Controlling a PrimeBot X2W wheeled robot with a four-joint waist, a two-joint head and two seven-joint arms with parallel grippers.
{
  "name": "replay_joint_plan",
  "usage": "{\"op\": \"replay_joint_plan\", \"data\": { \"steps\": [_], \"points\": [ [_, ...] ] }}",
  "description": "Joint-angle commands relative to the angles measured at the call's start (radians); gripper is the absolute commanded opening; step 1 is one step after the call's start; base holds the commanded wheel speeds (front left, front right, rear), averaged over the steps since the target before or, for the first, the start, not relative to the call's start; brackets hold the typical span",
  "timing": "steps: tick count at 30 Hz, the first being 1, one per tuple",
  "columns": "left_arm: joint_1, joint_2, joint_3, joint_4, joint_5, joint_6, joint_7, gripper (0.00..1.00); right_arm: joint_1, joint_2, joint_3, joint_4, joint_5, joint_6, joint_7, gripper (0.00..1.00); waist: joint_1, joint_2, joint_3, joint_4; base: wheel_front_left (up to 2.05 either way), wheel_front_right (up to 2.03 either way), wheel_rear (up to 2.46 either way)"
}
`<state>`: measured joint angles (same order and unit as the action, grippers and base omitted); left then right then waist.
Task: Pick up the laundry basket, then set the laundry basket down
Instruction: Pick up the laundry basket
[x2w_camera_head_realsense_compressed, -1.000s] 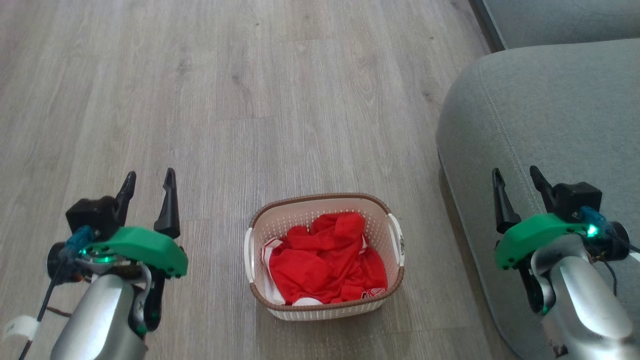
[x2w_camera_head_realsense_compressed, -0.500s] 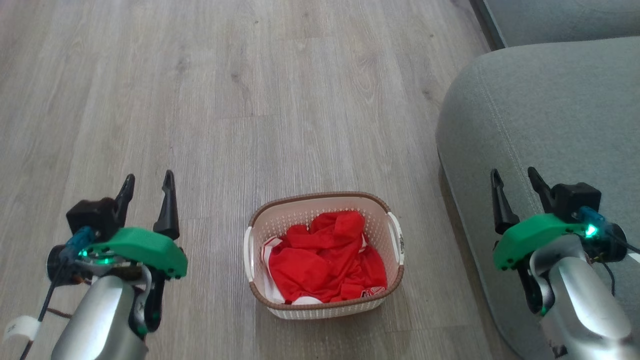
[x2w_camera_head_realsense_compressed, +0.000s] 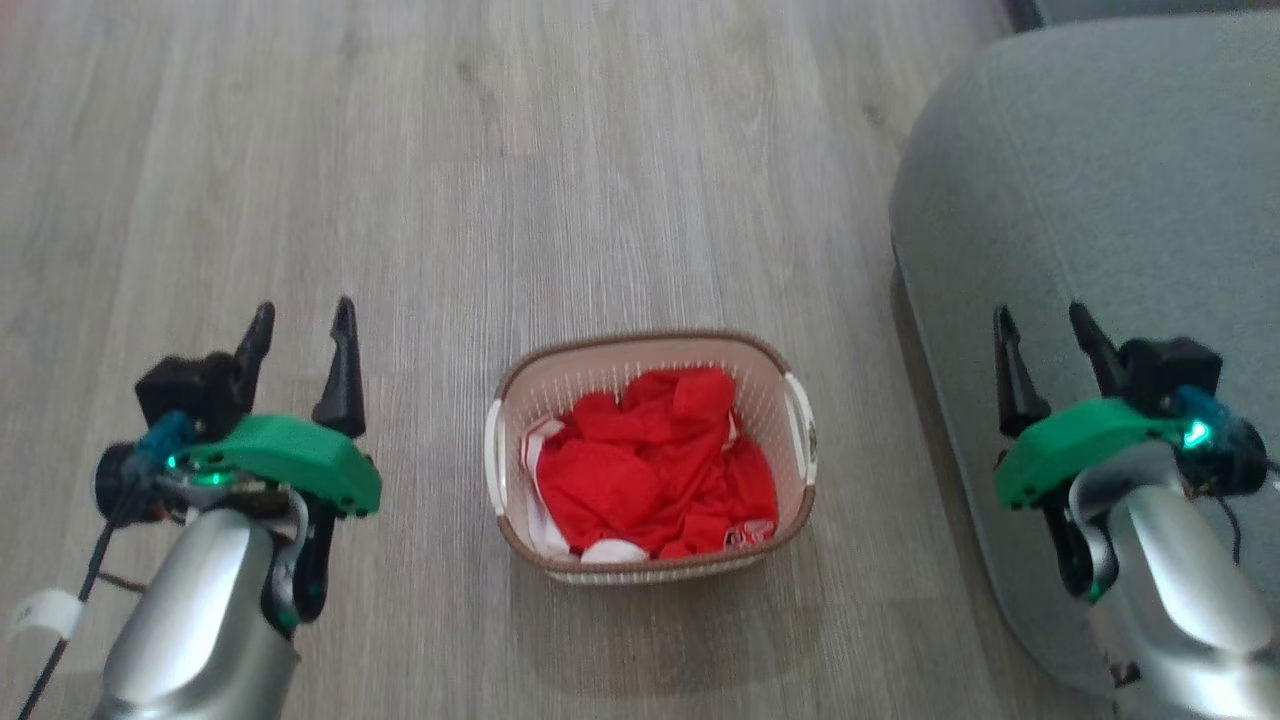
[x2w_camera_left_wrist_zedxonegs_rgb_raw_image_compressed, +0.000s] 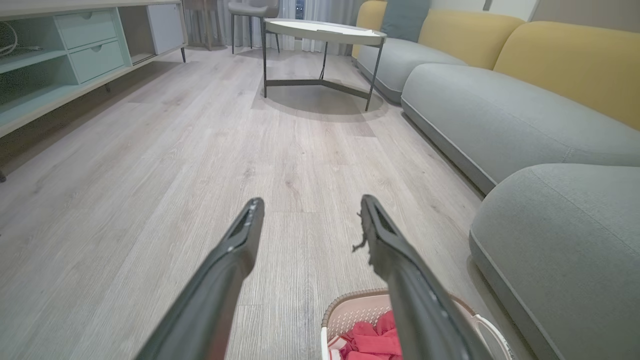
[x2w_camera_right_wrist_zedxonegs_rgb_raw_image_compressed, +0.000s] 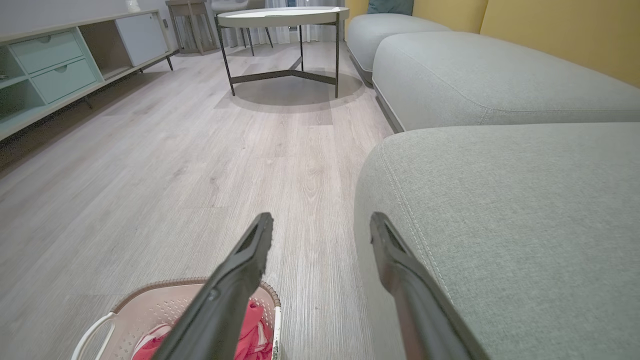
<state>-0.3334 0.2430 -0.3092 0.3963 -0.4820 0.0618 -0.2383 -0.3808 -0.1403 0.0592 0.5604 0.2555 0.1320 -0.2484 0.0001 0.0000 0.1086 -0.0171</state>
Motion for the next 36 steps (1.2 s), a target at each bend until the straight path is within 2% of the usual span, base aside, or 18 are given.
{"op": "replay_joint_plan", "data": {
  "steps": [1,14,24,31,36],
  "points": [
    [-0.062,0.027,0.038,-0.024,0.009,0.001,-0.008,1.00,-0.046,-0.011,0.011,-0.034,-0.005,-0.001,-0.013,1.00,-0.0001,0.0000,0.044,0.003,0.00,0.00,0.00],
    [-0.220,-0.002,0.019,0.073,0.030,-0.041,-0.019,1.00,-0.154,0.023,-0.028,-0.033,-0.042,-0.001,-0.013,1.00,-0.0001,0.0000,0.317,0.013,0.00,0.00,0.00],
    [-0.384,-0.048,-0.007,0.287,0.043,-0.102,-0.022,1.00,-0.256,0.053,-0.020,0.034,-0.070,-0.001,-0.013,1.00,-0.0001,0.0000,0.488,0.018,0.00,0.00,0.00],
    [-0.479,-0.079,-0.029,0.436,0.068,-0.141,-0.023,1.00,-0.320,0.075,0.012,0.110,-0.080,-0.001,-0.013,1.00,-0.0001,0.0000,0.575,0.006,0.00,0.00,0.00],
    [-0.515,-0.089,-0.034,0.489,0.085,-0.156,-0.023,1.00,-0.355,0.083,0.032,0.148,-0.079,-0.001,-0.013,1.00,-0.0001,0.0000,0.618,-0.003,0.00,0.00,0.00]
  ]
}}
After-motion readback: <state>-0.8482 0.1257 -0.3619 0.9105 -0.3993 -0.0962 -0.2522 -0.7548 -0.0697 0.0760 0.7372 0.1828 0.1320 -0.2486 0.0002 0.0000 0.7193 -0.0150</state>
